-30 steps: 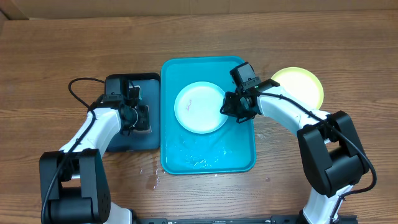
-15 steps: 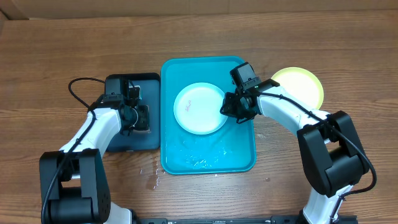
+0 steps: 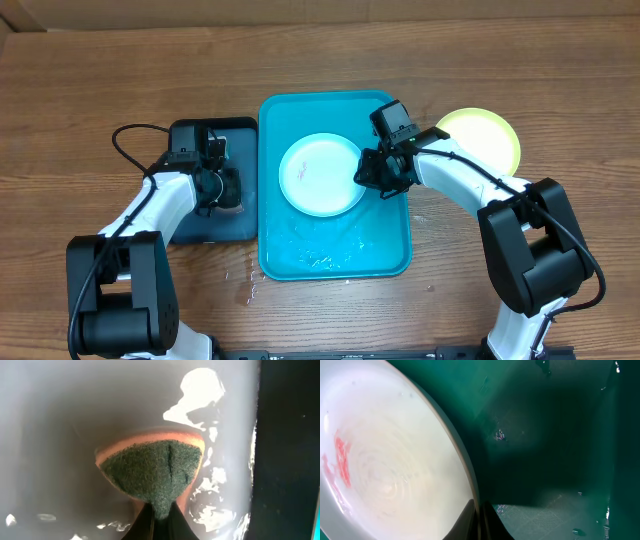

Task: Clean dirty plates on tray and stack at the side
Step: 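Dip the sponge in the black tray water with the left gripper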

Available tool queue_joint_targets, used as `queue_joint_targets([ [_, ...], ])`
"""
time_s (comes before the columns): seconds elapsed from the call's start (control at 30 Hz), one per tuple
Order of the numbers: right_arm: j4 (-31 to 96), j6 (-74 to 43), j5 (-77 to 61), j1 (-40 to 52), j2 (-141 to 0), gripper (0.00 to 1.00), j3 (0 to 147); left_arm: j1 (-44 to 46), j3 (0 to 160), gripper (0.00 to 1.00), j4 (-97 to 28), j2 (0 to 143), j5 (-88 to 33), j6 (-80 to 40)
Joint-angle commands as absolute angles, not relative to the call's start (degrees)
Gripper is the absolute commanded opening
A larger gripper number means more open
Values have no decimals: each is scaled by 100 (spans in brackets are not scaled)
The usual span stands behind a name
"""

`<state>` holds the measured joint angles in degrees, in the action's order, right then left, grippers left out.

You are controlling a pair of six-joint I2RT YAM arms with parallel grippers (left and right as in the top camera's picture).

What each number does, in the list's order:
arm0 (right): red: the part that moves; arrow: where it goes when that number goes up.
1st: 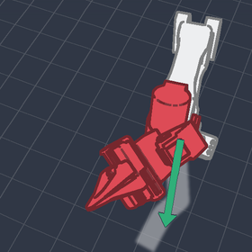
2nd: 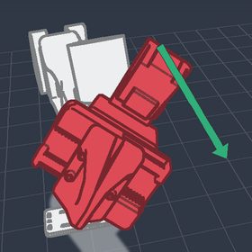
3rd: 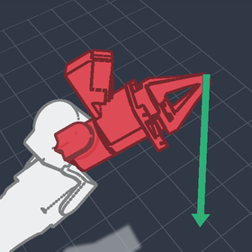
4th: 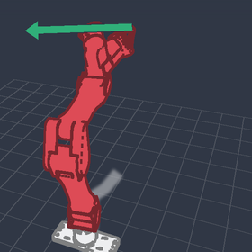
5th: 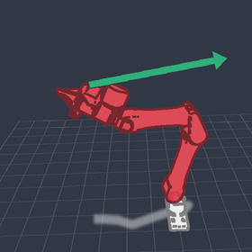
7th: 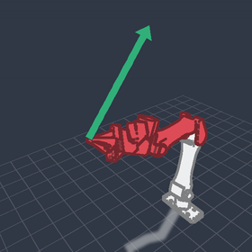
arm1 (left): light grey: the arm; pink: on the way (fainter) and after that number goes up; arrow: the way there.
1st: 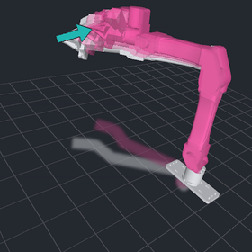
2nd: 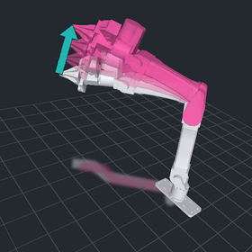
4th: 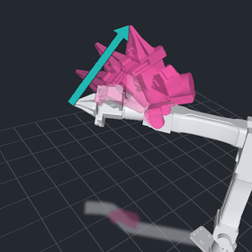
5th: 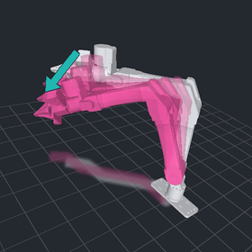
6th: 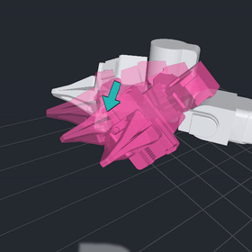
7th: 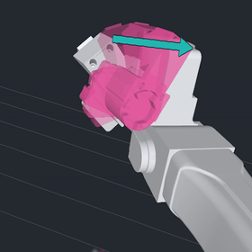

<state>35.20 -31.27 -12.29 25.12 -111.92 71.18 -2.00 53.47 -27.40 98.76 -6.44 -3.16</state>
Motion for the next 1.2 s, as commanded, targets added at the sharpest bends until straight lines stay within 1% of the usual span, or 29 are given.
queue_joint_targets([
  [0.0,3529,-3111,-1319,2512,-11148,4,7076,-226,5461,4,-2810,9942,-707,-333],
  [0.17,3658,-3116,-1323,2512,-11148,4,7076,-228,5889,4,-3138,9939,-698,84],
  [0.3,3645,-3135,-1321,2512,-11148,4,7076,-226,6167,4,-3164,9939,-569,327],
  [0.53,3618,-3131,-1319,2556,-11148,4,7076,-180,6023,4,-3371,10022,-556,283],
  [0.93,3568,-3131,-1317,2556,-11148,4,7076,-187,5736,4,-3358,10307,-388,217],
  [1.17,3522,-3131,-1317,2556,-11148,4,7076,-193,6326,4,-3868,10029,-263,213],
])
